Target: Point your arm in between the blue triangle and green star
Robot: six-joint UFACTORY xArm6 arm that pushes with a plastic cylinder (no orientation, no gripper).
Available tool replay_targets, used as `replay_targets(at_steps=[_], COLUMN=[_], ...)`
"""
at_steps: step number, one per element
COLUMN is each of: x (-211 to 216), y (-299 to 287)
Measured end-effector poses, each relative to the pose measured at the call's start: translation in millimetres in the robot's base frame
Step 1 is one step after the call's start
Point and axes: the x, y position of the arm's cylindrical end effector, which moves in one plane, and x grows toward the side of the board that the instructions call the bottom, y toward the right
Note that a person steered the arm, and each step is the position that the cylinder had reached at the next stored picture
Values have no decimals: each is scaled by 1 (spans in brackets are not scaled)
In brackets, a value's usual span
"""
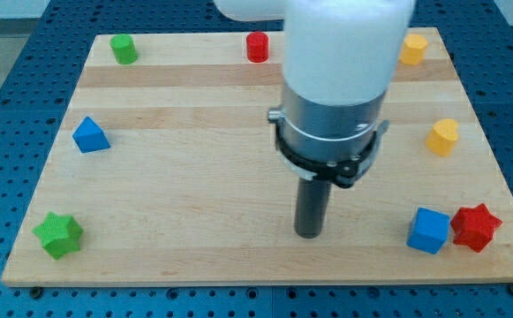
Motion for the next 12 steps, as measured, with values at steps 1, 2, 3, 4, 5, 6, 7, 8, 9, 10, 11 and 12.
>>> replay_targets(at_steps=[1,2,3,4,5,6,7,8,9,10,11,12], x=[-2,-4,-10,-11,-15,-17,-19,-19,-19,-25,-32,-34], y=[-20,-37,-55,-75,-94,-114,-134,-155,-176,-193,-212,-231])
